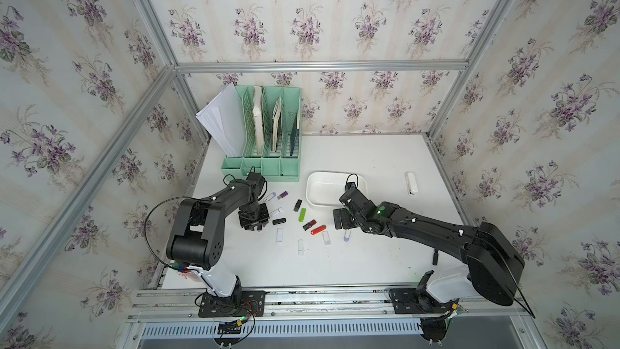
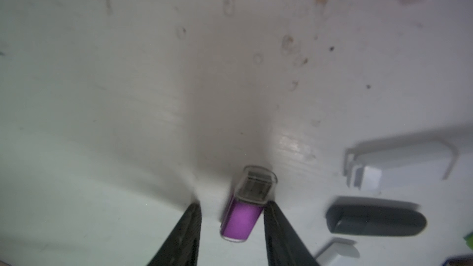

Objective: Put the usb flash drive into the storage box
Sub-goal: Pick up the USB flash from the center of the board.

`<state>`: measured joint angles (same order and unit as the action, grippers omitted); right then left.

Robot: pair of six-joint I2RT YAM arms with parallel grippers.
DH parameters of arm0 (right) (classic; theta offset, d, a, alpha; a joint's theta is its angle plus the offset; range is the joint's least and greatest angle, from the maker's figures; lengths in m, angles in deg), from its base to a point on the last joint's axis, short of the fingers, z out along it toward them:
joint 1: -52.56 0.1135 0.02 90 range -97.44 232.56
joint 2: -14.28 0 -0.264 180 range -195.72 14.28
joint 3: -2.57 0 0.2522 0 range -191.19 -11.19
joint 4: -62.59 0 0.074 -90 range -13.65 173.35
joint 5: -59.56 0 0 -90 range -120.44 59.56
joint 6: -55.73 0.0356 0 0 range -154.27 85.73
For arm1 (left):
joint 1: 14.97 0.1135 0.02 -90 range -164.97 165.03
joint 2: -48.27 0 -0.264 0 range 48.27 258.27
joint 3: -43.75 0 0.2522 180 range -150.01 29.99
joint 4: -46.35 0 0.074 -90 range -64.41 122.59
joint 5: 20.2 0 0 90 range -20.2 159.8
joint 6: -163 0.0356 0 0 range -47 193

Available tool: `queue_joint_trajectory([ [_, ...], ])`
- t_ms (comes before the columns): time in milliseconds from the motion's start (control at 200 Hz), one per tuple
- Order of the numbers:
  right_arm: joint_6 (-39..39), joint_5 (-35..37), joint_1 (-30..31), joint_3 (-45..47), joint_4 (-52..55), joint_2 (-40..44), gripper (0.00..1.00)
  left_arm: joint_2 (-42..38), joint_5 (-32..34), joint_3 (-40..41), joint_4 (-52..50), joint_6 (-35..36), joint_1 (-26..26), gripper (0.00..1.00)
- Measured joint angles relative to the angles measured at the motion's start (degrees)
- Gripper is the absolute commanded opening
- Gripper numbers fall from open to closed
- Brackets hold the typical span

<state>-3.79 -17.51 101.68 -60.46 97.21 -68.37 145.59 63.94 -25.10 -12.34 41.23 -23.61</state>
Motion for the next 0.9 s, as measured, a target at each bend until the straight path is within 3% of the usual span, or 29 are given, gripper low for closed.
queue_joint_trajectory([
  [604,3.19,-0.24,0.44,1.11,-0.07,-0.22,0.97,2.23,-1.92,-2.32,-2.16,8.22,0.07,0.29],
  [899,4.04,-2.25,0.68,1.31,-0.79,-3.30,0.91,2.27,-1.79,-1.90,-2.21,9.01,0.07,0.25],
])
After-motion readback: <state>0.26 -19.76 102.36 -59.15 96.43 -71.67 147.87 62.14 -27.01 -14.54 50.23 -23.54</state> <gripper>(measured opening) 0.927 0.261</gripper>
